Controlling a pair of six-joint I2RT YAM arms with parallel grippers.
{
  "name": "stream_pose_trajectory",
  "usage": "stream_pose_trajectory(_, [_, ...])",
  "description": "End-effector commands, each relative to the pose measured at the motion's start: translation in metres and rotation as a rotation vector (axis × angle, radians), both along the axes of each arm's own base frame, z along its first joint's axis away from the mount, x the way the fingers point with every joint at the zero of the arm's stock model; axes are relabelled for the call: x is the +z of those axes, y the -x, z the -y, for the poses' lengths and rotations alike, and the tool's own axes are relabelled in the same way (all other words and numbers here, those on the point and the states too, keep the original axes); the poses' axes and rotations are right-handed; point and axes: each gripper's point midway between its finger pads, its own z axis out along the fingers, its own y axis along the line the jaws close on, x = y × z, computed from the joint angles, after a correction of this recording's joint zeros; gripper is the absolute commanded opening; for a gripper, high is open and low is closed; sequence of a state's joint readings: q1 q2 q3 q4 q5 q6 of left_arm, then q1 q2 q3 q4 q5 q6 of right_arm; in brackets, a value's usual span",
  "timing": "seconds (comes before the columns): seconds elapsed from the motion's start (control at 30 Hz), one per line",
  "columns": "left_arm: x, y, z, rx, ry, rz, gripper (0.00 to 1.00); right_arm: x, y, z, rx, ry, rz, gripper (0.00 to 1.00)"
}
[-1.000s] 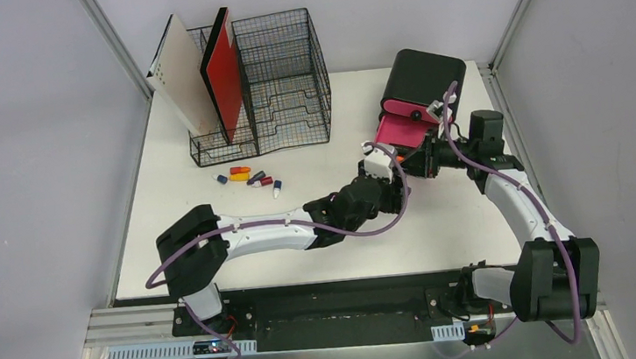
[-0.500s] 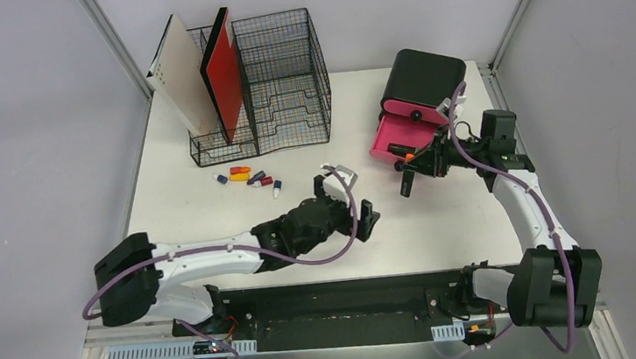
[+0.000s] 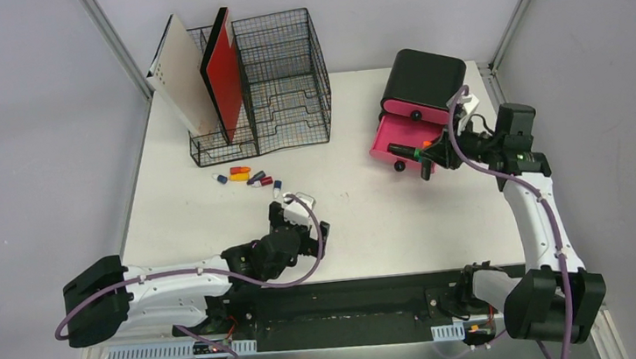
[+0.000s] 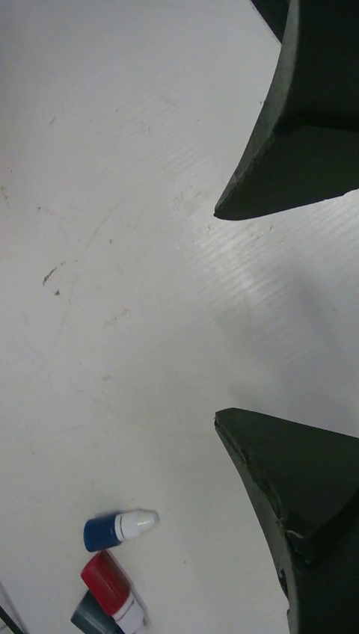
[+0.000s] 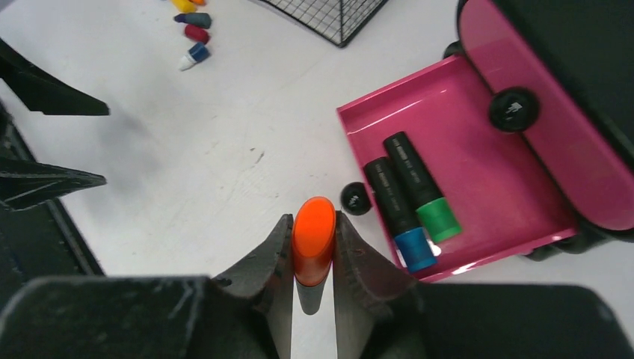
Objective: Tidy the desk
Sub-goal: Place the stationery in the drawer.
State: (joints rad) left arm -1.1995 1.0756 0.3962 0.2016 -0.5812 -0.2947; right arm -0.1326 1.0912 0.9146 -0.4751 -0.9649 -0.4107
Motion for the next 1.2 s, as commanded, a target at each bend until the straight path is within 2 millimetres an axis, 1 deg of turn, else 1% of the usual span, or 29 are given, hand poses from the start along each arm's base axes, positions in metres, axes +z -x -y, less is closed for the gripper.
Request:
stream_pose_trajectory(0.0, [0.015,-0.011,-0.008,0.077,0.068,0.055,0.99,0.030,-0.025,0.015,-0.032,0.148,0.176,0.00])
stream_pose_trajectory(0.13, [0.010,-0.013,-0.010,0.096,0.055,0.054,0.99,0.035,-0.044,0.017,-0.039,0.213,0.206,0.00])
stream_pose_trajectory(0.33, [0.008,-0.014,-0.012,0.112,0.059,0.052,0.99,0.028,-0.072,0.009,-0.024,0.330,0.234,0.00])
stream_pose_trajectory(0.37, [0.009,-0.014,-0.012,0.113,0.061,0.052,0.99,0.027,-0.076,0.004,-0.019,0.354,0.235,0.00])
stream_pose_trajectory(0.57, [0.009,-0.013,-0.015,0.116,0.076,0.056,0.99,0.006,-0.096,-0.001,-0.015,0.487,0.199,0.02])
stream_pose_trajectory(0.67, [0.010,-0.013,-0.017,0.119,0.090,0.060,0.99,-0.005,-0.100,-0.001,-0.013,0.536,0.173,0.06])
stream_pose_trajectory(0.83, [0.010,-0.012,-0.021,0.124,0.105,0.064,0.99,-0.018,-0.107,0.001,-0.025,0.588,0.147,0.16])
stream_pose_trajectory(1.03, [0.011,-0.011,-0.022,0.126,0.114,0.066,0.99,-0.030,-0.110,0.003,-0.036,0.605,0.110,0.28])
stream_pose_trajectory(1.17, [0.011,-0.011,-0.022,0.127,0.114,0.065,0.99,-0.033,-0.109,0.001,-0.037,0.585,0.090,0.46])
